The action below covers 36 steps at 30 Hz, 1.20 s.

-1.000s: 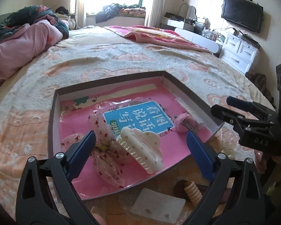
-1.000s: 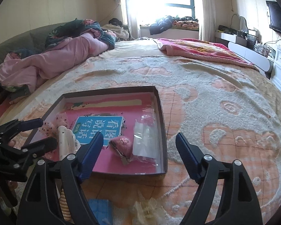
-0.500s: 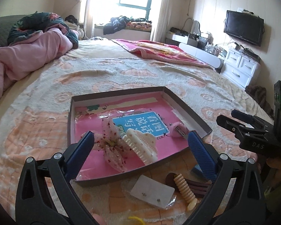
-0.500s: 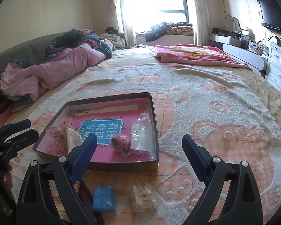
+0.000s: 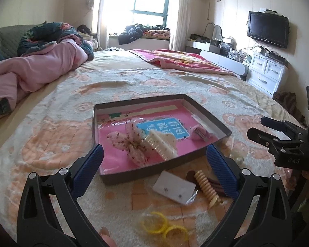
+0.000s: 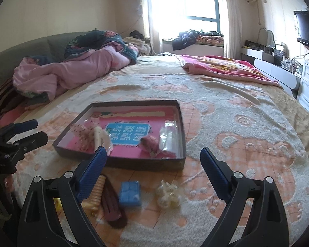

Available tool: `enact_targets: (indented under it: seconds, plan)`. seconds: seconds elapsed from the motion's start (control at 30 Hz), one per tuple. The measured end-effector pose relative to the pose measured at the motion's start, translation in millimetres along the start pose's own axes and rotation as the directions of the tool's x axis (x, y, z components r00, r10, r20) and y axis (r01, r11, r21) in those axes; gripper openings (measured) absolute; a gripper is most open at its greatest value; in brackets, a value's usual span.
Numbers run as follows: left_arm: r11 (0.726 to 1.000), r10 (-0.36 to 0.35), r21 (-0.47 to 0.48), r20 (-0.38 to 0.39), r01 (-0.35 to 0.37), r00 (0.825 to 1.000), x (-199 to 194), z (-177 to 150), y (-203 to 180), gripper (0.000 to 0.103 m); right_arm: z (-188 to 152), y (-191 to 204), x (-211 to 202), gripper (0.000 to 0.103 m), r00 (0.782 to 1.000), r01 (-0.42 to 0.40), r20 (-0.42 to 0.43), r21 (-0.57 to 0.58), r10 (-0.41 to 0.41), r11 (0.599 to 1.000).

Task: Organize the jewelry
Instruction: 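Withdraw both tools from the box, then grasp the blue box with the right tool while the left tool grasps the yellow bangle bag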

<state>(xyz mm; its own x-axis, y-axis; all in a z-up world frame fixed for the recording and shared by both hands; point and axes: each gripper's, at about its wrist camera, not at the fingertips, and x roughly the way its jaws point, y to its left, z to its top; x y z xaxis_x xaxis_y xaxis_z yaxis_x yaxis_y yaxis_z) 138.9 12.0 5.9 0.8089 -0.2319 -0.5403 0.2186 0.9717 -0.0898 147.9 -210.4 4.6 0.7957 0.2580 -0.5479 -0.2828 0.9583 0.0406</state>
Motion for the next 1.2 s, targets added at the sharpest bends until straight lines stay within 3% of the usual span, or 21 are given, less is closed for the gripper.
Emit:
enact_targets:
  seconds: [0.23,0.57,0.93,1.07,1.2]
  plan:
    - [1.000,0.023,-0.011,-0.046,-0.023,0.999,-5,-21,6,0.092,-16,14,1,0.089,0.999,-0.026,-0.039,-0.044,0.025,0.999]
    - [0.999,0.039,0.019,-0.111,-0.037,0.993,-9,-45,8,0.092,-36,33,8,0.079,0.992,-0.082,-0.104,-0.072,0.074,0.994]
    - [0.992,0.011,0.126,-0.173,0.011,0.985,0,-68,-10,0.092,-46,35,20,0.069,0.984,-0.104,-0.153,-0.065,0.093,0.992]
    - [0.987,-0.023,0.149,-0.193,0.053,0.981,5,-72,-17,0.092,-48,34,25,0.058,0.980,-0.114,-0.170,-0.072,0.100,0.991]
    - [0.984,-0.032,0.164,-0.227,0.070,0.973,14,-78,-20,0.092,-48,34,32,0.054,0.978,-0.116,-0.184,-0.084,0.099,0.990]
